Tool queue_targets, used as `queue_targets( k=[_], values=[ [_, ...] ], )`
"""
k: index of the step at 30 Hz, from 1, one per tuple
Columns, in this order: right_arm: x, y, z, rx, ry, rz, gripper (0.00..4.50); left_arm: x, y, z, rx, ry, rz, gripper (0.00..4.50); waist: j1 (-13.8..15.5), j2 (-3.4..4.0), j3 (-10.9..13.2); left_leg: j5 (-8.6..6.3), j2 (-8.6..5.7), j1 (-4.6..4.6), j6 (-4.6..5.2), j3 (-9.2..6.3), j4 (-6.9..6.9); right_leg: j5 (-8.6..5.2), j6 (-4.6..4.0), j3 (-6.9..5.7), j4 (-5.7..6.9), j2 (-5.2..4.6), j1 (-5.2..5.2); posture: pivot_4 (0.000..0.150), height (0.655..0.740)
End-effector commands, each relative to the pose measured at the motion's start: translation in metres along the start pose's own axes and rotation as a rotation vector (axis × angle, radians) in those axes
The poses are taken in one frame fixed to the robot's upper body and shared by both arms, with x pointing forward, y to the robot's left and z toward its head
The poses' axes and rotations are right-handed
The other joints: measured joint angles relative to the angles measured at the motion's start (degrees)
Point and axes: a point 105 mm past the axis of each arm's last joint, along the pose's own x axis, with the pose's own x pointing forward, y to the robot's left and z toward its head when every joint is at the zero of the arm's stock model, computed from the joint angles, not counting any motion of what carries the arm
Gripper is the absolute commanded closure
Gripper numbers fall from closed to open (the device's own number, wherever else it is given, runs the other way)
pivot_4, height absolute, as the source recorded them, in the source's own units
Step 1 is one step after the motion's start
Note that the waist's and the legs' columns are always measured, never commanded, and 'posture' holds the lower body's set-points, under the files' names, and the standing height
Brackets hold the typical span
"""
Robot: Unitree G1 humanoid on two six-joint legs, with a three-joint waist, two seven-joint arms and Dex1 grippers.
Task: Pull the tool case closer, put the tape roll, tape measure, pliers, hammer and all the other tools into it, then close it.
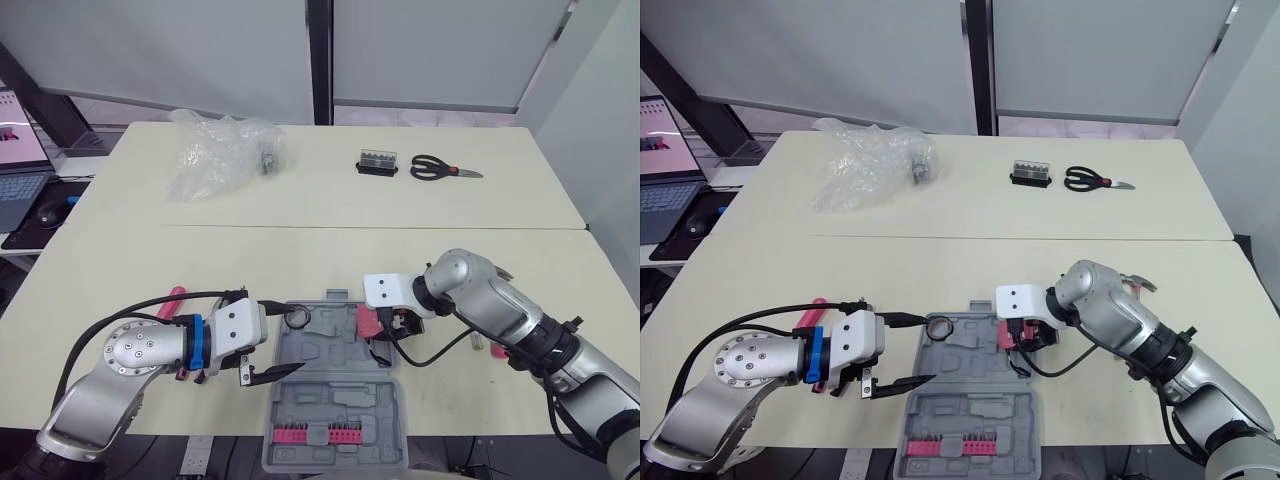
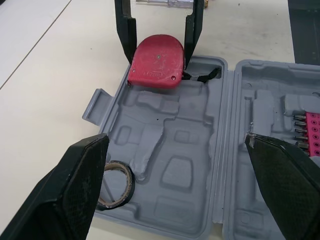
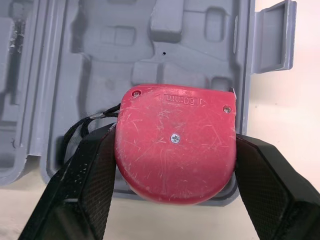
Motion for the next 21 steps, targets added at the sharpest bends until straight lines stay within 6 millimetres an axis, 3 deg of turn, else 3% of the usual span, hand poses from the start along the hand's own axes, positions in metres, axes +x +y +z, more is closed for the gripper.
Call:
queue_targets(
  k=[1, 18, 21],
  values=[
    [-0.0024, -0.0055, 0.0071, -0.055, -0.003, -0.018, 1.36, 0.0013, -0.0032, 0.0090, 0.030, -0.028, -0.005, 0.00, 0.0, 0.00, 0.0, 0.00, 0.00, 0.00, 0.00, 0.00, 0.00, 0.00, 0.00, 0.00, 0.00, 0.00, 0.00, 0.150, 0.7400],
    [0.0006, -0.0117, 0.0085, -0.093, -0.006, -0.042, 1.36, 0.0033, -0.0070, 0.0120, 0.031, -0.039, -0.020, 0.00, 0.0, 0.00, 0.0, 0.00, 0.00, 0.00, 0.00, 0.00, 0.00, 0.00, 0.00, 0.00, 0.00, 0.00, 0.00, 0.150, 0.7400],
    [-0.0008, -0.0146, 0.0100, -0.101, -0.012, -0.056, 0.43, 0.0037, -0.0079, 0.0123, 0.029, -0.042, -0.025, 0.00, 0.0, 0.00, 0.0, 0.00, 0.00, 0.00, 0.00, 0.00, 0.00, 0.00, 0.00, 0.00, 0.01, 0.00, 0.00, 0.150, 0.7400]
  ],
)
